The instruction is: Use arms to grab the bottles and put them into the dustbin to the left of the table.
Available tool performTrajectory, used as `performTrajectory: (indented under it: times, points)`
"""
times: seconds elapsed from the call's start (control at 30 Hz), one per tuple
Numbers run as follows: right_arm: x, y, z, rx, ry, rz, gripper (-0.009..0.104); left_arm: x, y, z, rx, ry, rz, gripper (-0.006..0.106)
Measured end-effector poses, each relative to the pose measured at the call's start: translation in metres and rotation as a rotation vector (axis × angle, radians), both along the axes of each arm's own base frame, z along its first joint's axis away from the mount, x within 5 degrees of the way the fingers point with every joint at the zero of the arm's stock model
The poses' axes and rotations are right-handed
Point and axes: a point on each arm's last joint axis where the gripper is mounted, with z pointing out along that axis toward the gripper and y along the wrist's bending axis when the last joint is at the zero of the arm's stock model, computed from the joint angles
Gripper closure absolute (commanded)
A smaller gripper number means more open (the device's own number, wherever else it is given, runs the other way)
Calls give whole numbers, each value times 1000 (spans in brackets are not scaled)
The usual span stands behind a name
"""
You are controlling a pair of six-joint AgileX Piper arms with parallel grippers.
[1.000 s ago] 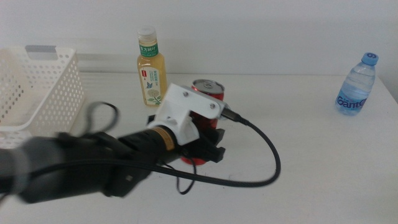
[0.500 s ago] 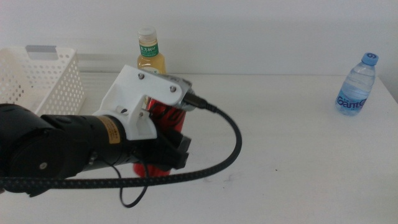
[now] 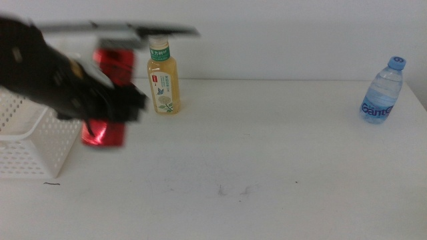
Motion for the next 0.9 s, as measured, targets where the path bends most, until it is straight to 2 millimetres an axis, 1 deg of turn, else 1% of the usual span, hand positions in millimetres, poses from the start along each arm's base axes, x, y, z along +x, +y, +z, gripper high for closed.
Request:
performTrajectory:
  times: [0.13,0.2,0.33,0.43,0.5,0.6,0.67,0.9]
  points:
    - [0,0,0,0,0,0,5,35,43,15,30,93,173,102]
    - [0,0,0,0,0,0,5,52,69,19,61,151,230,102]
    - [0,0,0,0,0,0,5,79,116,21,123,241,267,102]
    - [0,0,0,0,0,0,5,98,142,20,148,240,271,102]
    - [0,0,0,0,0,0,5,110,156,18,162,232,269,102]
    - [0,0,0,0,0,0,5,126,173,12,183,229,258,102]
    - [0,0,0,0,0,0,5,135,179,4,198,237,227,102]
    - [0,0,0,0,0,0,5,154,185,-32,213,297,173,102]
